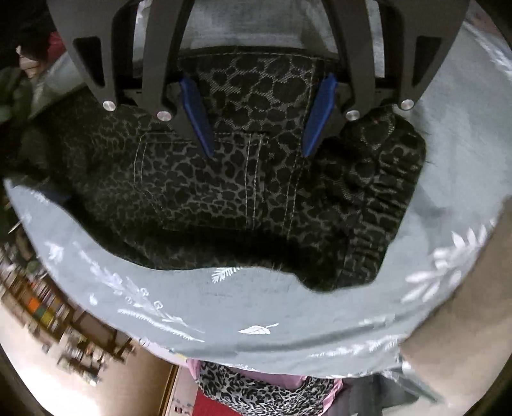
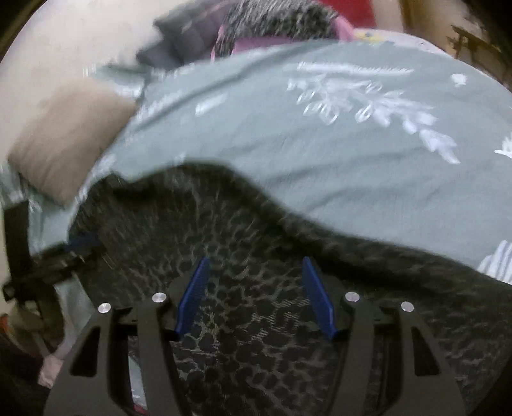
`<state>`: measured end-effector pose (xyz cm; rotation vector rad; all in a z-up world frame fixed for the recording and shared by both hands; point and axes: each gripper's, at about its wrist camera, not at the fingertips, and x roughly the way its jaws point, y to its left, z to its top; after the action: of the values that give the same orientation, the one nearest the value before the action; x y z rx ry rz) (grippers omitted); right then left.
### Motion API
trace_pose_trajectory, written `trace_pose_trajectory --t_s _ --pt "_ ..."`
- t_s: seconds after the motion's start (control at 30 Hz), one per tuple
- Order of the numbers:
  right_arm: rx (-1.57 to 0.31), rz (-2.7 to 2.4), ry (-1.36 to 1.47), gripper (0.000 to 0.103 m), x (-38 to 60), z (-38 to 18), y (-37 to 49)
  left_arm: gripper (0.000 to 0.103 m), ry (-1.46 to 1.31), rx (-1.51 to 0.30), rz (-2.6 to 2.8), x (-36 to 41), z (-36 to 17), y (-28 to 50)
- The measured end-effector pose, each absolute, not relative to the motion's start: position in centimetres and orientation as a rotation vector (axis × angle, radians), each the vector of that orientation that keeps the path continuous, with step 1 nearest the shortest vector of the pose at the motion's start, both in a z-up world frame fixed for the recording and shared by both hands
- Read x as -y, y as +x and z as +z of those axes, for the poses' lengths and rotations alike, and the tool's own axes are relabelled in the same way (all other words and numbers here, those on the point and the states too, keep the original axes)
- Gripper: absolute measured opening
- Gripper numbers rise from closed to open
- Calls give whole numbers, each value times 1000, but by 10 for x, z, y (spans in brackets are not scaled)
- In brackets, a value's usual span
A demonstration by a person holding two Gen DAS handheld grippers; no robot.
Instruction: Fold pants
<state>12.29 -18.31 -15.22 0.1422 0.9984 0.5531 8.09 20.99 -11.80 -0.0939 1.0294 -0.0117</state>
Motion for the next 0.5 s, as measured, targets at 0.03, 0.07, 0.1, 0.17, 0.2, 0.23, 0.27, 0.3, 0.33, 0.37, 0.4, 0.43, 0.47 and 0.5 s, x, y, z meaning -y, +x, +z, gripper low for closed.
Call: trace_pose_trajectory --t_s 0.03,0.07,0.1,0.17,0.2,0.23,0.27,0.3,0.33,0.37,0.4,0.43,0.47,0.5 --pt "-973 538 174 62 197 -145 122 59 -87 -1020 -14 -203 -112 83" --pt "-954 517 197 62 210 -140 121 59 -83 -1011 -20 -198 -108 83" --pt "-938 493 216 62 224 -136 118 63 -70 -990 -33 -187 -100 85" --pt "-912 412 257 62 265 -130 112 69 -34 -953 -89 -161 -87 89" --pt "-901 368 272 62 287 -130 108 70 -17 -945 -115 -148 -84 89" --pt "-891 299 292 62 317 -131 102 71 5 -938 -150 -130 -82 93" --pt "-886 247 306 62 342 -132 97 71 23 -934 -187 -115 -81 95" --pt "-881 164 325 62 378 -134 90 71 41 -935 -236 -95 -83 99" --pt "-880 102 342 62 404 -137 86 71 52 -939 -264 -79 -86 100" --pt "-882 39 364 62 431 -139 79 71 64 -953 -296 -61 -89 106" --pt "-879 -45 398 62 468 -141 70 71 71 -968 -318 -45 -93 111" --pt "-871 -97 412 62 492 -141 63 71 78 -974 -332 -34 -95 112" --pt "-861 -148 414 62 515 -141 56 71 89 -981 -349 -18 -99 119" --pt "-850 -196 405 62 536 -140 50 71 96 -984 -360 -8 -100 120"
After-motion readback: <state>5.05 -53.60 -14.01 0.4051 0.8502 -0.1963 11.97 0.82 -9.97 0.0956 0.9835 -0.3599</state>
